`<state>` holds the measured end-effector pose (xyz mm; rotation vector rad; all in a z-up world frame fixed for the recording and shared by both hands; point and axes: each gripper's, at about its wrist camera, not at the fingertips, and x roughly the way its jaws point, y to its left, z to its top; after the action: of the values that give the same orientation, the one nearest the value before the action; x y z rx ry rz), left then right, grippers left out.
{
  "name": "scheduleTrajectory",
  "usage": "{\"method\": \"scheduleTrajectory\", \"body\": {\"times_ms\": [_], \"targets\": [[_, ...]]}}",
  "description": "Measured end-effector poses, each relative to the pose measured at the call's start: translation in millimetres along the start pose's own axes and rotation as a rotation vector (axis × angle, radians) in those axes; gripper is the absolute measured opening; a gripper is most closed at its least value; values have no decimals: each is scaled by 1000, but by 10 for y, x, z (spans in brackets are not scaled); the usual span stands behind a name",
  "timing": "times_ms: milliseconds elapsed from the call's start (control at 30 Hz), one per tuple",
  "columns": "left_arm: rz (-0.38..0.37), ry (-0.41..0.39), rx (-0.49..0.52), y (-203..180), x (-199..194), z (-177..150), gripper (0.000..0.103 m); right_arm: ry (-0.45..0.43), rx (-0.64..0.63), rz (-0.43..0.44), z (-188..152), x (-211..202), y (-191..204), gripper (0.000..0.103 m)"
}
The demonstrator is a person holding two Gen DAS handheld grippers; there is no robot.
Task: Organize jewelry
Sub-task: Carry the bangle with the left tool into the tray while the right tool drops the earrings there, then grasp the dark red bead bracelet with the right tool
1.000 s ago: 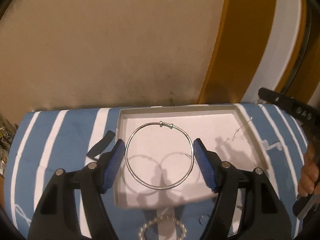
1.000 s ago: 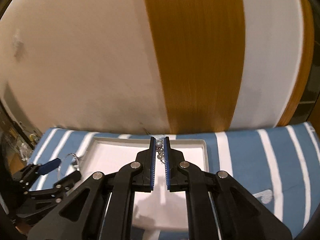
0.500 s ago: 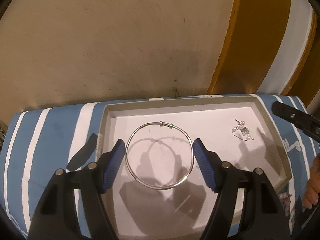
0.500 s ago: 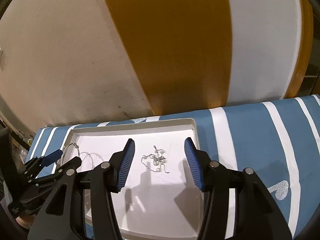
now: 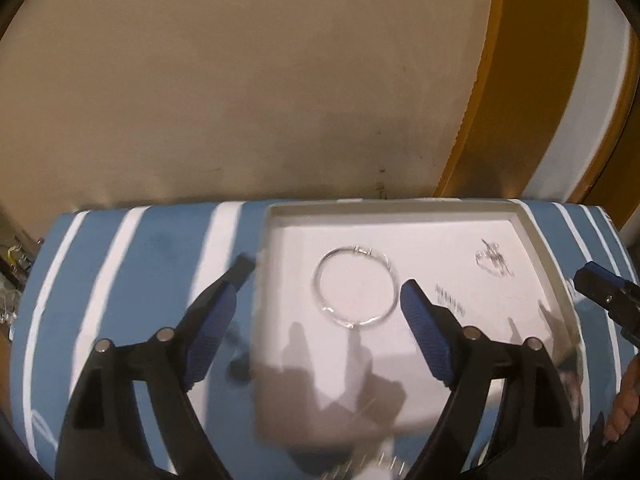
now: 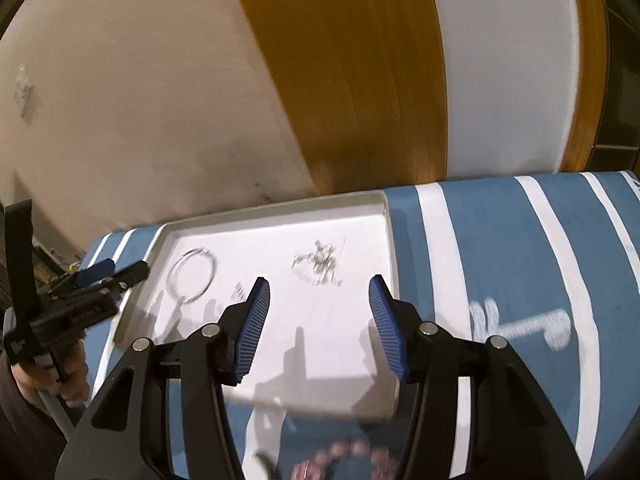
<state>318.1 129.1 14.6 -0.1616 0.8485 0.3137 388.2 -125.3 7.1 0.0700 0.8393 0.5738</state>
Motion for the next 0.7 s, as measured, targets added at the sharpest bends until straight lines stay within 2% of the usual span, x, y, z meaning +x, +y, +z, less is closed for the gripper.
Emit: {"method": "scheduleTrajectory", "body": {"times_ms": [200, 367, 500, 700], "targets": [[14, -25, -20, 313, -622, -526, 89, -32, -66, -2, -441, -522, 172, 54], [27, -10, -18, 466, -1017, -1077, 90, -41, -108, -18, -827, -808, 255, 54], [21, -1, -19, 485, -1207, -1417, 90, -27, -132, -41, -1177, -924, 275, 54], [31, -3, 8, 376, -1397, -1841, 90, 34, -134, -68, -1576, -863, 236, 54]]}}
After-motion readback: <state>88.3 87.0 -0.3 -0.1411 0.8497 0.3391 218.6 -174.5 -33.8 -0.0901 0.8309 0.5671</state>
